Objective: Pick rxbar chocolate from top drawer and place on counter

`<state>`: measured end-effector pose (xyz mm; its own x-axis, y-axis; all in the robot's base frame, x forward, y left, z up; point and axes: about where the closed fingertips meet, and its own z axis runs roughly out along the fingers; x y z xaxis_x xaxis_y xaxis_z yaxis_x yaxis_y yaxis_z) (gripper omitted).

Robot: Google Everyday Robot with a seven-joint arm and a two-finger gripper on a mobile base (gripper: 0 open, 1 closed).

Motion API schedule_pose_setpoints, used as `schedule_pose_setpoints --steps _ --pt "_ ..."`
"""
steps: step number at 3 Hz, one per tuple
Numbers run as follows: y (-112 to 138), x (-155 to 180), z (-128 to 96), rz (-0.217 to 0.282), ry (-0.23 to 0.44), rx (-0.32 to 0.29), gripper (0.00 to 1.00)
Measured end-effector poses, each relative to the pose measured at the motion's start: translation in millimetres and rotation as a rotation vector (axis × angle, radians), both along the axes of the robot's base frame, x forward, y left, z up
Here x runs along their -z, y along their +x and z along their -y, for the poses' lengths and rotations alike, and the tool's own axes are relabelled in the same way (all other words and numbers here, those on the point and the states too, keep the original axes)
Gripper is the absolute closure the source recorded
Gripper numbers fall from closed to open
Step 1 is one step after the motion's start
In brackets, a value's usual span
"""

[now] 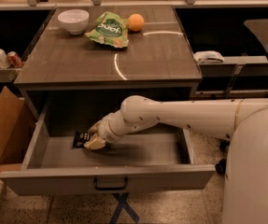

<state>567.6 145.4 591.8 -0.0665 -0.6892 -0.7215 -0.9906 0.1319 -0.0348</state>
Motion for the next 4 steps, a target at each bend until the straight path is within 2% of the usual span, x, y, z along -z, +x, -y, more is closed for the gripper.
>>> schedule_pose_setpoints --steps 4 --pt "-0.1 -0.7 0.1 0.001 0.0 0.0 1.0"
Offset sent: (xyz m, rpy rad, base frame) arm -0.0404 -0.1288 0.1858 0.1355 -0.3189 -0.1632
